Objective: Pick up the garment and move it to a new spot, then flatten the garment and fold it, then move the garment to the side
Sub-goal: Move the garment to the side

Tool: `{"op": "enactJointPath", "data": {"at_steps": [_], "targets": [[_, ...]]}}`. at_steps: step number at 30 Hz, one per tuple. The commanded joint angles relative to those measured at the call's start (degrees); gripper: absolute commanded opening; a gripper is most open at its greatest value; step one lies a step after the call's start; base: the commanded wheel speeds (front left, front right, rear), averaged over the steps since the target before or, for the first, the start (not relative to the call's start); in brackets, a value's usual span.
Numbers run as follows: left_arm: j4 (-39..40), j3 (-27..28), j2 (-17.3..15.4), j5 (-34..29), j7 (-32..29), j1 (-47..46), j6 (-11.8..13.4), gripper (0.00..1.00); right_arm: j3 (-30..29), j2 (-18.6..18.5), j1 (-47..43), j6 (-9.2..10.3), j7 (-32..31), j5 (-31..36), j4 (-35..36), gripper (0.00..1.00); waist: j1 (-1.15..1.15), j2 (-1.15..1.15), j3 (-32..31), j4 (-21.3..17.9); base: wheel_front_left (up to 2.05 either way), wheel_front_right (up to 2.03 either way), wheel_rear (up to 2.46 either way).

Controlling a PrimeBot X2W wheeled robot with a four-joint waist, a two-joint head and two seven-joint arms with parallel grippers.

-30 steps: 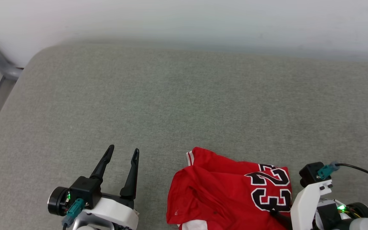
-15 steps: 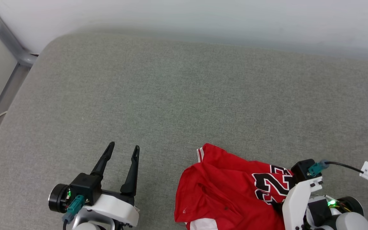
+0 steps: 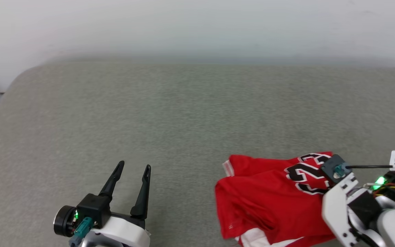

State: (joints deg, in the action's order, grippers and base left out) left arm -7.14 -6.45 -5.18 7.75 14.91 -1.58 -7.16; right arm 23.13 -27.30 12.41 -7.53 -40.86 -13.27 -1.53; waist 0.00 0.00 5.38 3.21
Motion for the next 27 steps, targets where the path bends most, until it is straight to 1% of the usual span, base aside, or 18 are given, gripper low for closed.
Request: {"op": "enactJointPath", "data": {"at_steps": [1, 5, 10, 12, 15, 17, 22, 27], "targets": [[0.15, -0.28, 0.17, -0.30, 0.41, 0.17, -0.15, 1.00, 1.26, -2.75, 0.95, 0.09, 0.31, 0.12, 0.49, 0.00, 0.00, 0.00, -0.29, -3.35, 0.00, 0.00, 0.00], [0.38, -2.47, 0.59, -0.55, 0.35, -0.64, -0.20, 1.00, 4.09, -10.58, 4.20, 0.10, 1.36, 0.14, 1.30, 0.00, 0.00, 0.00, 1.01, -7.11, 0.00, 0.00, 0.00], [1.12, -6.15, 0.95, -1.17, 0.29, -2.66, -0.25, 1.00, 5.25, -17.79, 7.82, 0.10, 4.86, 0.16, -0.69, 0.00, 0.00, 0.00, 4.21, -11.15, 0.00, 0.00, 0.00], [1.49, -7.99, 1.04, -1.70, 0.29, -3.91, -0.29, 1.00, 5.30, -19.58, 8.99, 0.10, 6.68, 0.54, -2.43, 0.00, 0.00, 0.00, 5.93, -12.49, 0.00, 0.00, 0.00], [1.94, -10.90, 0.64, -2.49, 0.29, -6.18, -0.32, 1.00, 3.77, -21.83, 10.90, 0.11, 10.06, 0.99, -6.07, 0.00, 0.00, 0.00, 8.94, -14.31, 0.00, 0.00, 0.00], [2.36, -12.76, 0.07, -2.82, 0.29, -8.28, -0.33, 1.00, 2.88, -23.48, 12.65, 0.11, 12.76, 3.09, -8.94, 0.00, 0.00, 0.00, 11.32, -15.18, 0.00, 0.00, 0.00], [3.86, -16.66, -1.72, -3.70, 0.27, -13.72, -0.34, 1.00, -2.42, -23.02, 17.01, 0.11, 20.11, 5.48, -18.13, 0.00, 0.00, 0.00, 18.06, -16.88, 0.00, 0.00, 0.00], [6.99, -19.72, -3.67, -4.52, -1.30, -19.37, -0.34, 1.00, -9.74, -20.56, 21.32, 0.11, 25.96, 7.77, -28.08, 0.00, 0.00, 0.00, 24.13, -17.45, 0.00, 0.00, 0.00]]}}
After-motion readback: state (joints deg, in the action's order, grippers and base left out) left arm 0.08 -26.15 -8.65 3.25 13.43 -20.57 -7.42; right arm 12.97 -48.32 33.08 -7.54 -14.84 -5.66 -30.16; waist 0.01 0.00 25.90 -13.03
